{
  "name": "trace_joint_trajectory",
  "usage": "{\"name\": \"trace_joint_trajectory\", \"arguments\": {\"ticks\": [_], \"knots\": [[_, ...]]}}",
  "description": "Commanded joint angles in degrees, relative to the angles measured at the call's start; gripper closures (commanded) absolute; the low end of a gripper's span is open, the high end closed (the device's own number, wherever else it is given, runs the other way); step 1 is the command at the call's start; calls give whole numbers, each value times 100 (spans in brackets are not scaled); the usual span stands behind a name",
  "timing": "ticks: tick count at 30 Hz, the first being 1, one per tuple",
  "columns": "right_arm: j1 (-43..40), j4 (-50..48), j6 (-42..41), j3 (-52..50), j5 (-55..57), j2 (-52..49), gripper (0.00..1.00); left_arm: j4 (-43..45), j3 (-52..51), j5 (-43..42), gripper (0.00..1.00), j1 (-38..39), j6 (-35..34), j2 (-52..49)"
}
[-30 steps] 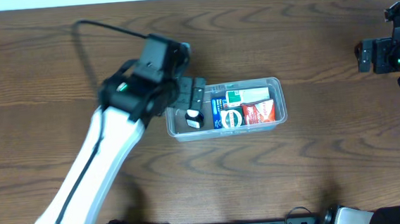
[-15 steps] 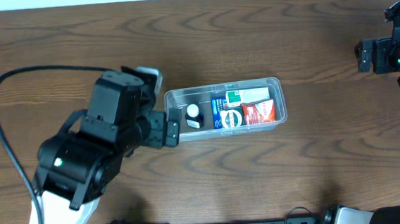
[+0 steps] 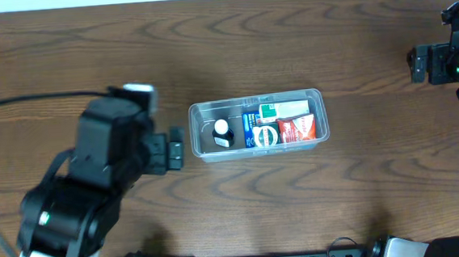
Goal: Pack container
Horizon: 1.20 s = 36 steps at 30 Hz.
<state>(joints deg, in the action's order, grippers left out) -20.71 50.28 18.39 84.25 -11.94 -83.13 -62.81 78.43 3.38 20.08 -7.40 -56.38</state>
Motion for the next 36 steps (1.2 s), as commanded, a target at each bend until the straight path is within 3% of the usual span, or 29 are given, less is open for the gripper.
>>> {"name": "trace_joint_trajectory", "arguments": {"ticks": [1, 11, 22, 26, 36], "knots": [[-66, 9, -79, 44, -26, -20, 1, 345, -586, 155, 2, -457, 72, 706], [-66, 9, -79, 44, -26, -20, 1, 2664, -3410, -116, 2, -1832, 304, 3161], [-66, 9, -79, 44, -26, -17, 1, 5281, -6100, -741, 2, -2258, 330, 4706], [-66, 9, -79, 44, -26, -20, 1, 5678, -6669, -748, 2, -2258, 330, 4942], [-66, 9, -79, 44, -26, -20, 1, 5737, -7565, -745, 2, -2260, 330, 5626]]}}
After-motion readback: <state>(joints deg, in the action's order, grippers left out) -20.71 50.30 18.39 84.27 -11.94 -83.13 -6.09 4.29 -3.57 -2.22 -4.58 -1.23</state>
